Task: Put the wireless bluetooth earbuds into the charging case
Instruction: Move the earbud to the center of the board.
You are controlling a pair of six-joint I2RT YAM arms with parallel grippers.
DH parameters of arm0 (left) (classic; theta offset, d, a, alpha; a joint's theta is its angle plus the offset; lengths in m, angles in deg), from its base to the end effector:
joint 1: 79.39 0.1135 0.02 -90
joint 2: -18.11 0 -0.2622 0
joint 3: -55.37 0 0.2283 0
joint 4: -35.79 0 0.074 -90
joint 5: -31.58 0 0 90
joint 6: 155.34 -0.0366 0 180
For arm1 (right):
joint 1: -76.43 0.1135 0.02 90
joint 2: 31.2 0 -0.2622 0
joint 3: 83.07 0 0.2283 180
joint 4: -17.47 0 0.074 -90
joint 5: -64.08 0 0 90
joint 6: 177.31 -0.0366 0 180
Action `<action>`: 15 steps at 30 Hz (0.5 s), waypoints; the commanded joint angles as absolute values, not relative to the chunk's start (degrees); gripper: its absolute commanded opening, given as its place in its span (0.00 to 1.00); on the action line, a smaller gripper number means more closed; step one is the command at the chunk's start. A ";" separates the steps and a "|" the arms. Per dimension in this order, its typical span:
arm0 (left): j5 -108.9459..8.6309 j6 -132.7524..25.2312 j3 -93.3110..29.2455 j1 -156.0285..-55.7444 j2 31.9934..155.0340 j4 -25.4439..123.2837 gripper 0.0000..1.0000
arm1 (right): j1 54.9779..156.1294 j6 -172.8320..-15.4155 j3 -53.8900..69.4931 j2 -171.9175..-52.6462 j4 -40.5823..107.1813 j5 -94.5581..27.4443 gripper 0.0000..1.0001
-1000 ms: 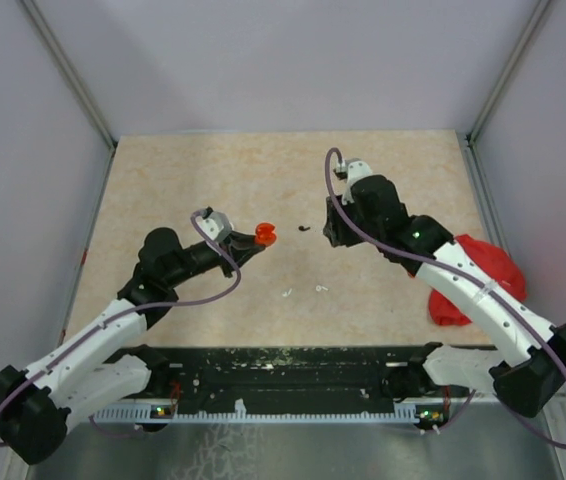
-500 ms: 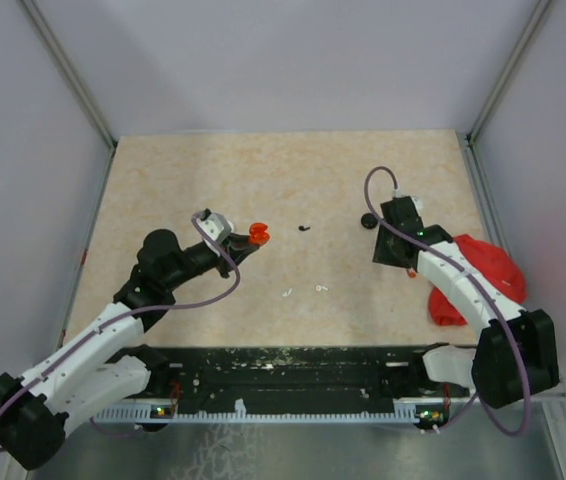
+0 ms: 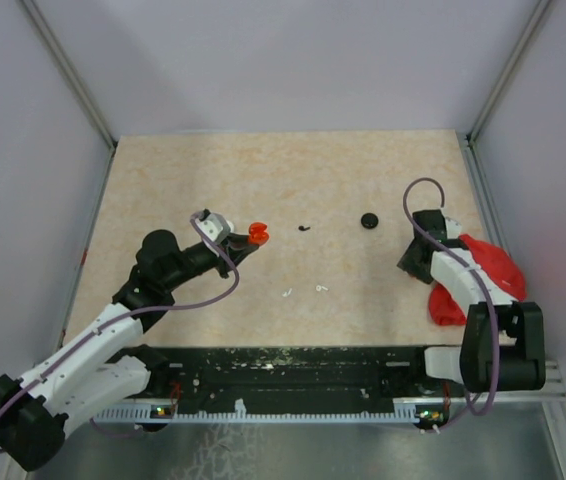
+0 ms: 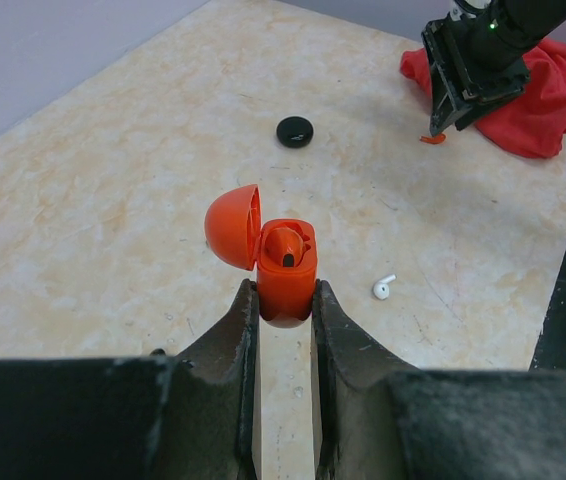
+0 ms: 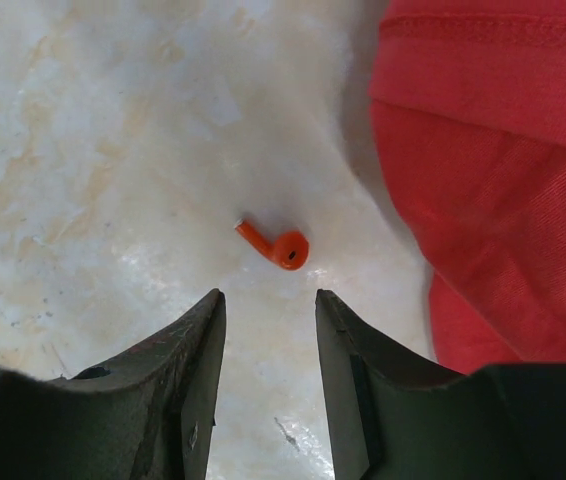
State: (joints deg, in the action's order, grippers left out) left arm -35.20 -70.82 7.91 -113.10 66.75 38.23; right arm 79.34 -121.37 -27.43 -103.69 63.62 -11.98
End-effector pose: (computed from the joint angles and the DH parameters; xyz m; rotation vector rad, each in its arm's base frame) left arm 0.1437 -0.1132 0.2988 0.8510 1.4441 -0.7047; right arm 0.2095 0.0018 0.1998 0.7770 2.5014 -0.1043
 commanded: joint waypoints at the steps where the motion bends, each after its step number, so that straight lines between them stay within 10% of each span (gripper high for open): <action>1: -34.58 -72.00 6.13 -112.96 66.81 38.66 0.01 | 76.37 -123.74 -28.41 -105.74 58.20 -11.07 0.42; 15: -33.91 -71.72 6.08 -112.97 68.16 38.52 0.01 | 75.45 -123.15 -28.16 -110.18 54.83 -12.69 0.33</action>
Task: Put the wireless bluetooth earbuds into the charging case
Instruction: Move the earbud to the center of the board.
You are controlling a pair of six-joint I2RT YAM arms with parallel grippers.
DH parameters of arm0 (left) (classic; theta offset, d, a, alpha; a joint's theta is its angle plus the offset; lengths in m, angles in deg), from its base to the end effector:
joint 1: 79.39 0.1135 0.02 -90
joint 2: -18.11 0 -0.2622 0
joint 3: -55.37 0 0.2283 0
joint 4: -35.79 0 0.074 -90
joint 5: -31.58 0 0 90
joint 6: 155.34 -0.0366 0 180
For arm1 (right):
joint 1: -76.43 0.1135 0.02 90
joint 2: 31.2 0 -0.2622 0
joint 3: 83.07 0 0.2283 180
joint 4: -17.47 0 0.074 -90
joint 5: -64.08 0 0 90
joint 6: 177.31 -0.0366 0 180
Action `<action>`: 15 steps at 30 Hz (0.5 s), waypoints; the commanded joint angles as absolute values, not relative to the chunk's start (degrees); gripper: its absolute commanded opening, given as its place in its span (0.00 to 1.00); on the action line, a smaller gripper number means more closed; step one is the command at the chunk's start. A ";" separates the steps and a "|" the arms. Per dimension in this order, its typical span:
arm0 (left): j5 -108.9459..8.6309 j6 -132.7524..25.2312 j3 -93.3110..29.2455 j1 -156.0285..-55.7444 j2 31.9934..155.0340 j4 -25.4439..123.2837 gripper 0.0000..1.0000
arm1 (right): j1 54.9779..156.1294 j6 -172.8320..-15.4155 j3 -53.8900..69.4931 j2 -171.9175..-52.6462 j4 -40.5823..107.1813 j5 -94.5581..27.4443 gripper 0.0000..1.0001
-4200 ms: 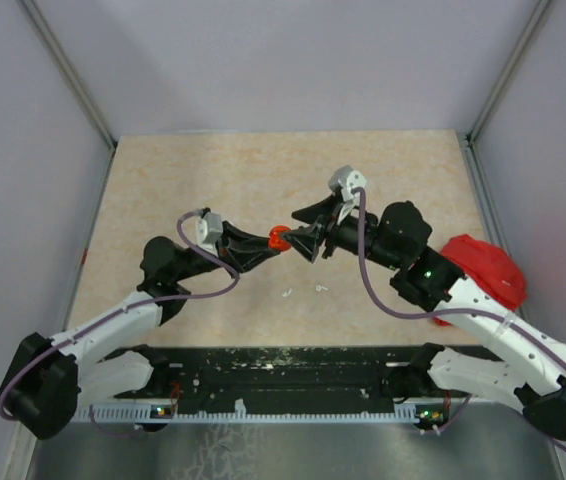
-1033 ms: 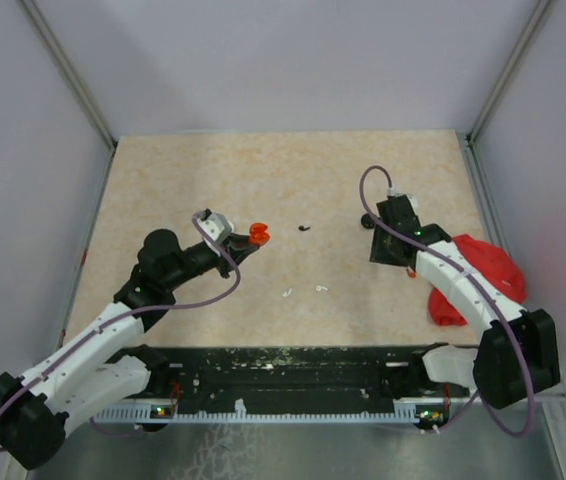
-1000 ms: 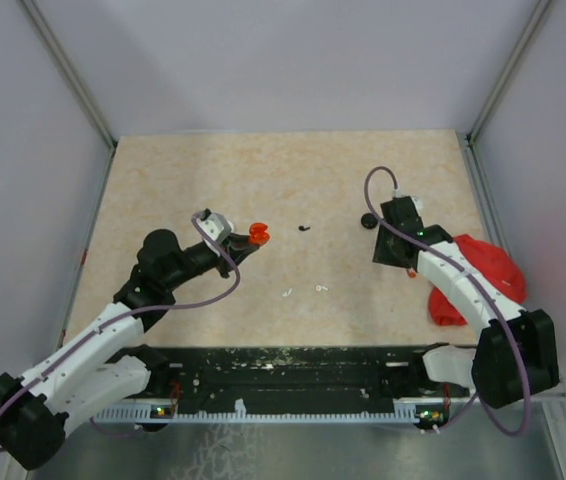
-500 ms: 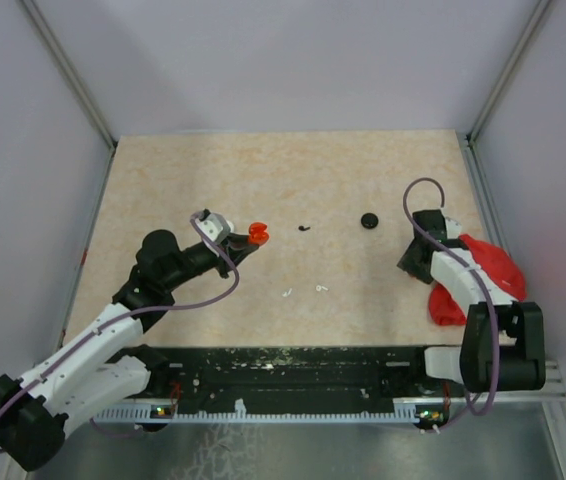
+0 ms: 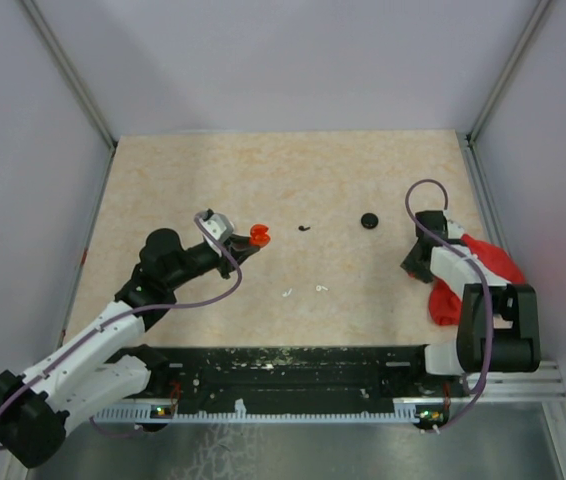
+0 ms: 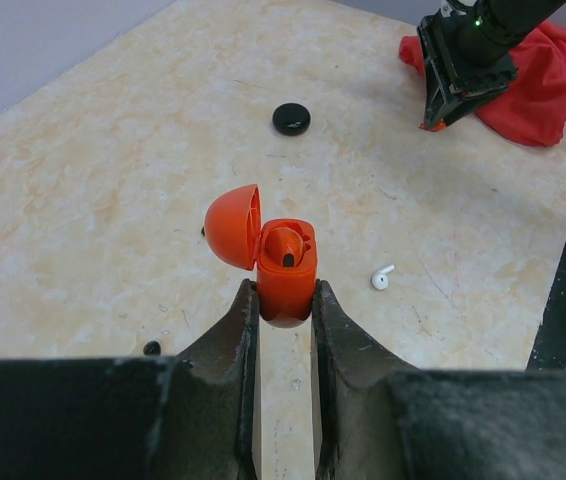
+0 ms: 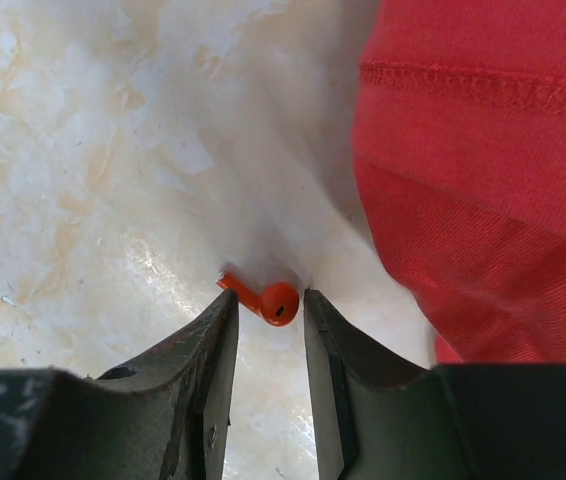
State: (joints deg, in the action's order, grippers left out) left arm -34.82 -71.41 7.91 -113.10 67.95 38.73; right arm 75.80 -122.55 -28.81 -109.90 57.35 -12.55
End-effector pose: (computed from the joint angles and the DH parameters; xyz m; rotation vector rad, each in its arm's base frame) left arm 0.1467 -0.1155 0.2944 0.8694 1.4662 -0.7042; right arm 0.2239 -0.0109 0.1774 0.8814 2.4939 -0.1166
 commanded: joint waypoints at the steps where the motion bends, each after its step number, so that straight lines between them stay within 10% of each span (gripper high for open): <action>1: -33.78 -71.75 6.04 -112.96 68.21 38.50 0.01 | 75.45 -122.98 -28.31 -110.39 54.68 -12.72 0.32; 15: -33.13 -71.53 5.92 -112.96 69.12 38.49 0.01 | 76.58 -116.28 -25.44 -116.43 53.00 -20.16 0.19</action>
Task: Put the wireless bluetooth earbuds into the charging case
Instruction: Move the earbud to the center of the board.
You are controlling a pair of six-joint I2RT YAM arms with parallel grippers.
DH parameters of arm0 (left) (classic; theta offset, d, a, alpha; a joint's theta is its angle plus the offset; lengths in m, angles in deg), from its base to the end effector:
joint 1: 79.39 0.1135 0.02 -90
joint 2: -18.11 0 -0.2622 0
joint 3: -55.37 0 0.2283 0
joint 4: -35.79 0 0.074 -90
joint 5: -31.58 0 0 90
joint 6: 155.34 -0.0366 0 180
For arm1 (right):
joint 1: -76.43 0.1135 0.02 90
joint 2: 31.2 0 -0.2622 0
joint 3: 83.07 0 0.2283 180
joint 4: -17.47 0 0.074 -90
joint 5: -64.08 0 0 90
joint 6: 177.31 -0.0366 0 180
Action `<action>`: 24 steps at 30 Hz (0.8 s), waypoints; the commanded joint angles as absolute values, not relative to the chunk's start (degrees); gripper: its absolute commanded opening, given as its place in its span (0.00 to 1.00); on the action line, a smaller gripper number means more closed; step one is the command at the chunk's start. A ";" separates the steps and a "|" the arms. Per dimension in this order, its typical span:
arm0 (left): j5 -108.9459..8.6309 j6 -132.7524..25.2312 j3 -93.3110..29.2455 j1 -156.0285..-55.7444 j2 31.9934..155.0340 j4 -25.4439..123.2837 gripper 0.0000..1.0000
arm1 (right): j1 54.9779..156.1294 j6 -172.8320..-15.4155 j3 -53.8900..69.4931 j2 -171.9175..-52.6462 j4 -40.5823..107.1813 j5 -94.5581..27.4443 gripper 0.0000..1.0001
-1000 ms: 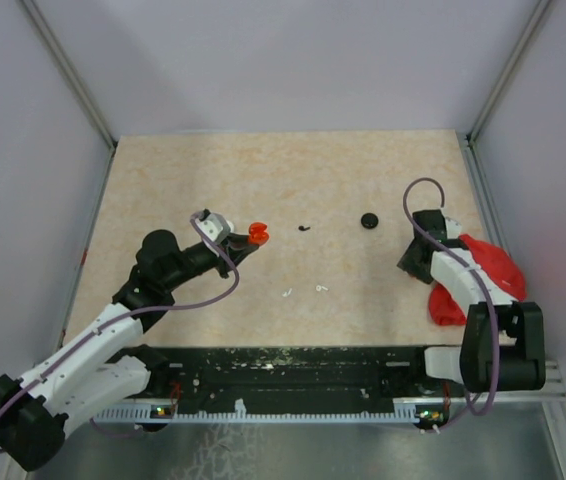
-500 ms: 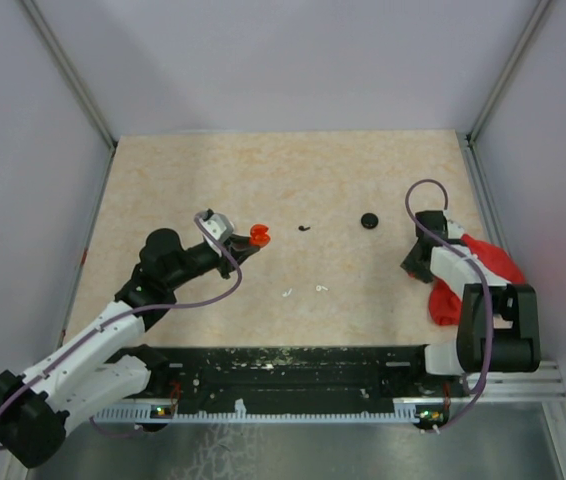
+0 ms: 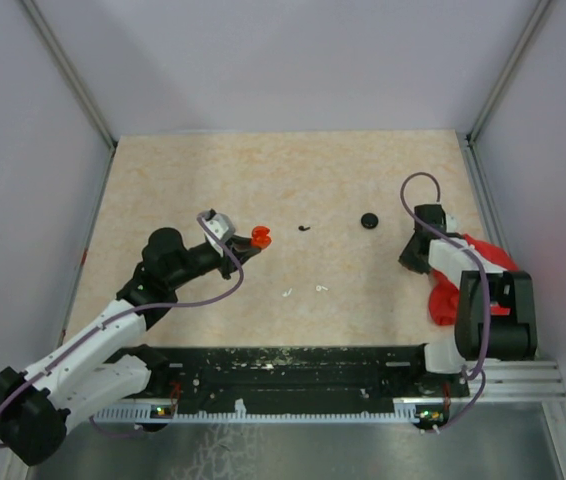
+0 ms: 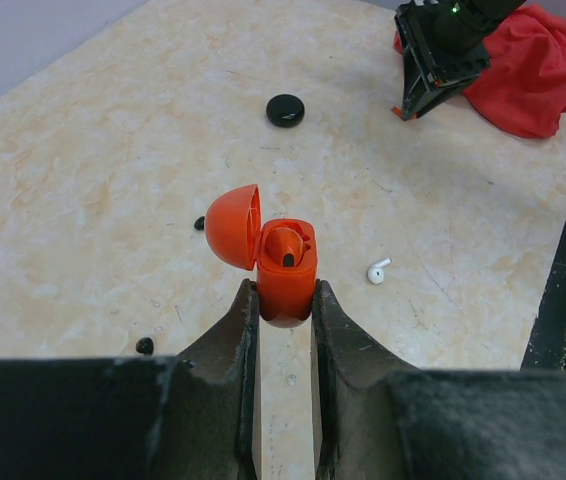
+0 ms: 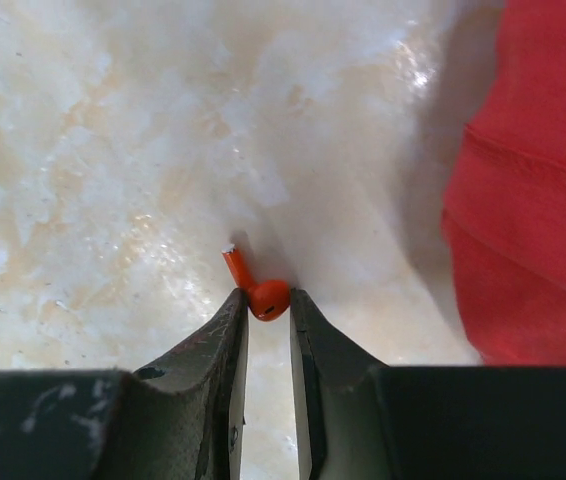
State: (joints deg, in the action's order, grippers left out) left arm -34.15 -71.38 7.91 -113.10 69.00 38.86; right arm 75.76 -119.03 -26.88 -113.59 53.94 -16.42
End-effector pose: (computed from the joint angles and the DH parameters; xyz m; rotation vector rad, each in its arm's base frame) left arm 0.1490 -0.1175 0.2911 0.8820 1.4831 -0.7155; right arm 0.2406 -0.0089 0.1748 0.7872 2.5192 -0.0395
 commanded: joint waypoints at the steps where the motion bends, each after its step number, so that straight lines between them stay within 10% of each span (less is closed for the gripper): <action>1: -33.03 -71.52 5.87 -113.03 69.17 38.45 0.01 | 77.46 -115.32 -24.86 -116.83 53.15 -20.23 0.18; 16: -31.82 -71.17 5.86 -112.96 70.44 38.26 0.01 | 98.21 -104.73 -12.84 -126.81 61.59 -25.93 0.16; 24: -31.54 -71.10 5.81 -112.96 70.99 38.20 0.01 | 99.54 -102.76 -11.20 -127.80 64.37 -23.09 0.34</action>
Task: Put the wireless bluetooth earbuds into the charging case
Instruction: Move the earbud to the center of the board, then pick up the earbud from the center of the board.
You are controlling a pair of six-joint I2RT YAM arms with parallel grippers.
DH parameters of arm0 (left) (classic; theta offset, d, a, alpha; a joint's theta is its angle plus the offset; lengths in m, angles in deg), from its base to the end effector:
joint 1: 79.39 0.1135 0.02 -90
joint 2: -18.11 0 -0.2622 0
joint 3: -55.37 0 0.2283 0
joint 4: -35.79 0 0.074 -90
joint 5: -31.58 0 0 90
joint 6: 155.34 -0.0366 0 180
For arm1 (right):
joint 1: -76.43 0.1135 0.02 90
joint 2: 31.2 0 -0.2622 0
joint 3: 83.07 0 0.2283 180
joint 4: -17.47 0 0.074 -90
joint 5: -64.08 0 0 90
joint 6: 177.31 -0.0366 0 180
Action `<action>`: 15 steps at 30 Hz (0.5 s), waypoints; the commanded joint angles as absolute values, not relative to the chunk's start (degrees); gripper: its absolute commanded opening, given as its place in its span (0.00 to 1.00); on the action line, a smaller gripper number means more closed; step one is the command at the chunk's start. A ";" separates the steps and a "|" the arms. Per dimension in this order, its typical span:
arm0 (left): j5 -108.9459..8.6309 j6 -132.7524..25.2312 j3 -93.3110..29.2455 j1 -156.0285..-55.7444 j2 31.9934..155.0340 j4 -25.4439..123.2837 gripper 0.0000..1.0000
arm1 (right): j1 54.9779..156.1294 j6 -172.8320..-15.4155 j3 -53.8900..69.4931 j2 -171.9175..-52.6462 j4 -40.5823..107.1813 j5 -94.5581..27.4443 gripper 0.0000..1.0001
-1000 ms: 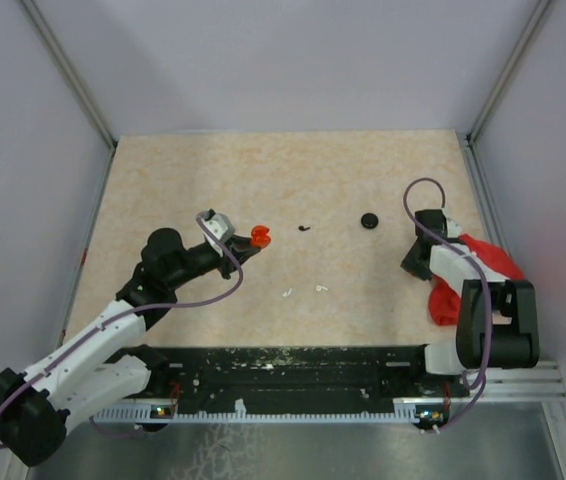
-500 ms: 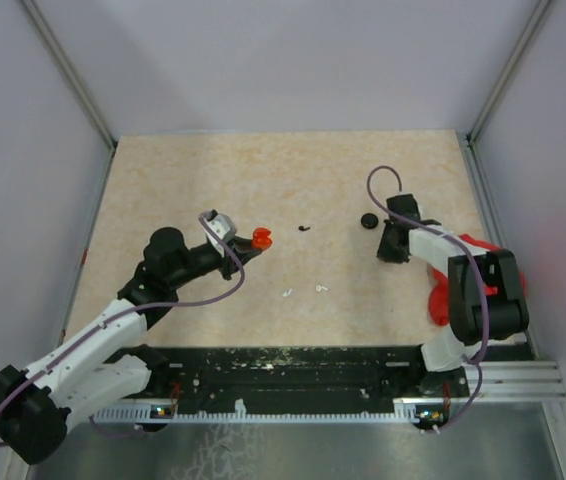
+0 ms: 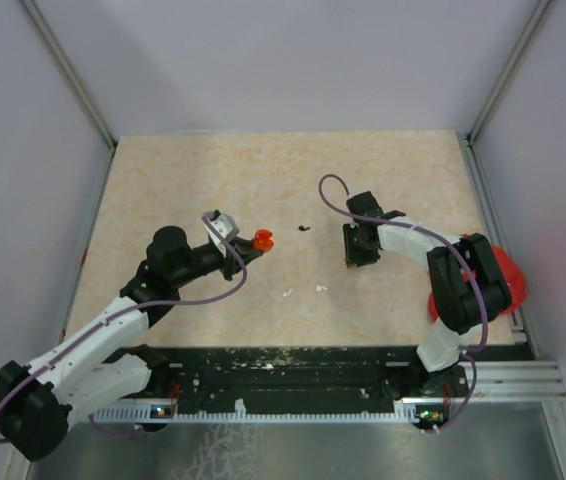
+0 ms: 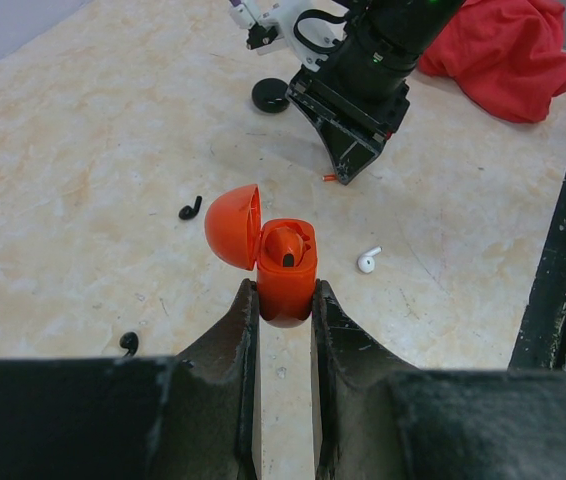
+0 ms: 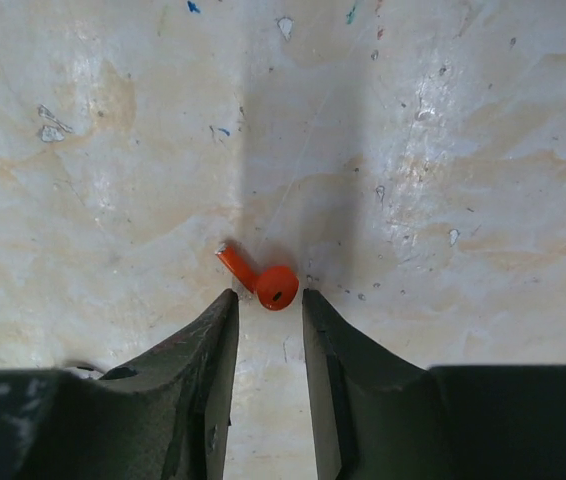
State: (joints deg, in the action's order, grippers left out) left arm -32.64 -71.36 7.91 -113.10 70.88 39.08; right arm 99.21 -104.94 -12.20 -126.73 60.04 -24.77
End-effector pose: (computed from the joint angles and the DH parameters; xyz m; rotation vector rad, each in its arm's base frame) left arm 0.1529 -0.1212 0.2851 0.9080 1.5112 -0.7404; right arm 0.2728 0.1138 0.1773 -0.1183 2.7545 0.1658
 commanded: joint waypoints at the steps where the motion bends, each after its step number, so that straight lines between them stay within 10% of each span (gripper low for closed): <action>1: -31.45 -71.02 5.78 -112.96 71.06 38.17 0.01 | 99.59 -102.61 -11.11 -127.66 64.47 -22.75 0.35; 15: -31.63 -71.08 5.77 -112.96 70.78 38.37 0.01 | 98.37 -105.93 -11.67 -127.85 59.27 -15.56 0.37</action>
